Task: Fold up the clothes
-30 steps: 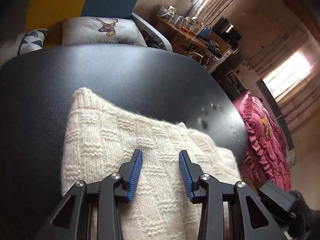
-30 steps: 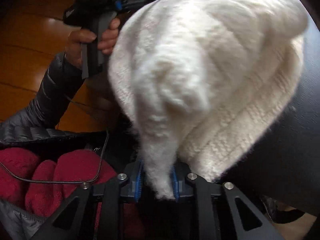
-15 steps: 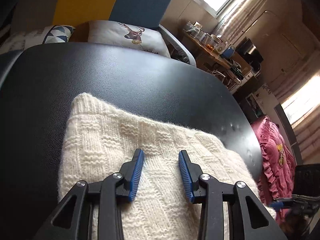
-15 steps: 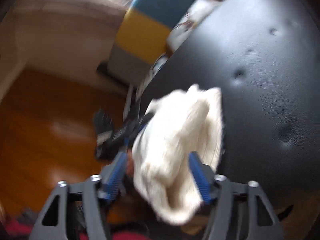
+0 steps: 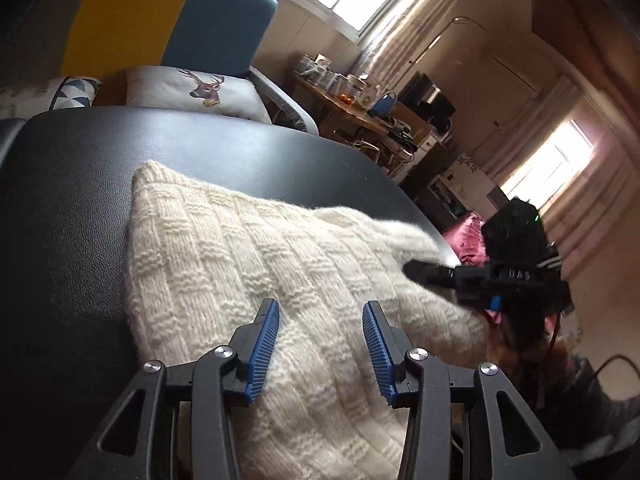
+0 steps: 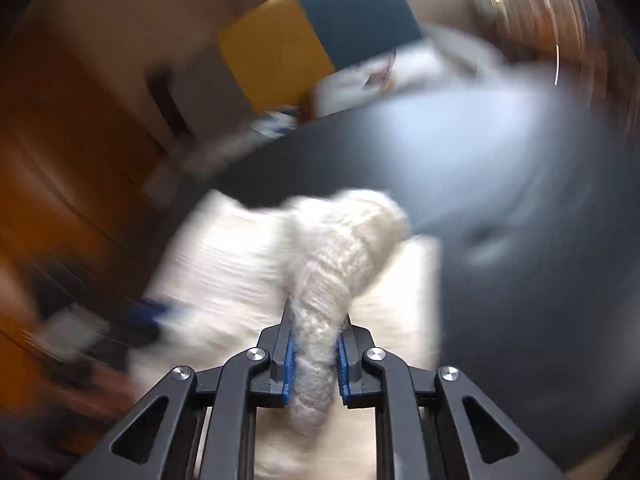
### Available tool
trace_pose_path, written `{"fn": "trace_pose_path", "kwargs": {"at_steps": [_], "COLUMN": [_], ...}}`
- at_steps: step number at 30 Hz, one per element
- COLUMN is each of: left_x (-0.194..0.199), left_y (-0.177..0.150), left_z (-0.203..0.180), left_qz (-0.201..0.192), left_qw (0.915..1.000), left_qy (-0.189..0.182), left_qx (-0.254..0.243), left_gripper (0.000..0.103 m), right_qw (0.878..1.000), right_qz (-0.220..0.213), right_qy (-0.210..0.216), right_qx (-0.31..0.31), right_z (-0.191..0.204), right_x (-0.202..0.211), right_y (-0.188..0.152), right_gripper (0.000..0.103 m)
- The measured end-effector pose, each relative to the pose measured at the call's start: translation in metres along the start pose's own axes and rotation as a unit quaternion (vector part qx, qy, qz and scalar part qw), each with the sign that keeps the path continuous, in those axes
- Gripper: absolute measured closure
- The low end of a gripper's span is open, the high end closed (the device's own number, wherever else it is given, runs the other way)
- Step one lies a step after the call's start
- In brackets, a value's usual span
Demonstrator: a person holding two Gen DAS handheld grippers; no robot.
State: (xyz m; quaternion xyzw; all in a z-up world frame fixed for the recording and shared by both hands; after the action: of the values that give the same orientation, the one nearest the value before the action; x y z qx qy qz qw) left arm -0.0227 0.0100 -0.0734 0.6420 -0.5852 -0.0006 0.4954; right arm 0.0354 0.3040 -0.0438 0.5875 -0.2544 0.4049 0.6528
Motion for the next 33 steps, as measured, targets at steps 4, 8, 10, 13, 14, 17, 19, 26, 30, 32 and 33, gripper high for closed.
{"fn": "trace_pose_path", "kwargs": {"at_steps": [4, 8, 10, 13, 14, 17, 19, 26, 30, 32, 33], "left_x": [-0.004, -0.005, 0.002, 0.025, 0.032, 0.047, 0.051, 0.032, 0.042, 0.040, 0.037], "left_y": [-0.018, -0.011, -0.006, -0.010, -0.015, -0.036, -0.052, -0.085, -0.073, -0.066, -0.064], "left_z": [-0.013, -0.019, -0.017, -0.014, -0.014, -0.020, -0.028, -0.052, -0.061, -0.066, -0.067], "left_qz": [0.018, 0.014, 0.005, -0.015, -0.018, -0.006, 0.013, 0.055, 0.020, 0.020, 0.029], "left_qw": [0.9993, 0.9996, 0.9998, 0.9992, 0.9990, 0.9988, 0.9986, 0.9966, 0.9973, 0.9969, 0.9961], "left_qy": [-0.022, -0.016, -0.020, -0.028, -0.032, -0.043, -0.050, -0.061, -0.064, -0.052, -0.048], "left_qx": [-0.025, -0.017, 0.002, 0.023, 0.026, 0.022, 0.014, -0.007, -0.030, -0.056, -0.068], "left_gripper": [0.058, 0.058, 0.058, 0.058, 0.058, 0.058, 0.058, 0.058, 0.055, 0.053, 0.053], "right_qw": [0.997, 0.991, 0.987, 0.981, 0.979, 0.975, 0.973, 0.982, 0.986, 0.987, 0.987], "right_qz": [0.047, 0.042, 0.038, 0.032, 0.029, 0.021, 0.012, -0.035, -0.069, -0.073, -0.070], "right_qy": [0.009, 0.048, 0.069, 0.093, 0.097, 0.110, 0.111, 0.073, 0.066, 0.079, 0.092], "right_qx": [-0.053, -0.114, -0.140, -0.170, -0.176, -0.193, -0.203, -0.168, -0.135, -0.119, -0.110], "right_z": [-0.030, -0.055, -0.068, -0.083, -0.085, -0.091, -0.095, -0.087, -0.074, -0.036, -0.021], "right_x": [-0.032, -0.036, -0.036, -0.034, -0.032, -0.026, -0.021, 0.019, 0.051, 0.038, 0.032], "right_y": [-0.020, -0.028, -0.032, -0.037, -0.037, -0.039, -0.039, -0.025, -0.020, -0.002, 0.001], "right_gripper": [0.085, 0.081, 0.079, 0.078, 0.078, 0.075, 0.071, 0.070, 0.070, 0.070, 0.070]}}
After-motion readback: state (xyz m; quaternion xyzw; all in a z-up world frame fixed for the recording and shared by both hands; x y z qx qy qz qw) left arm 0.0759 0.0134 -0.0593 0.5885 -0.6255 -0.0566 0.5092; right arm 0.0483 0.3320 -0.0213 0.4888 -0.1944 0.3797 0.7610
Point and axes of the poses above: each gripper's, at about its wrist camera, not at the fingertips, and x roughly against the way its jaws point, z to its left, y to its top, the point moved 1 cm from there along -x, roughly the way its jaws point, and after that the axes turned 2 degrees about -x, right-handed, at the moved point
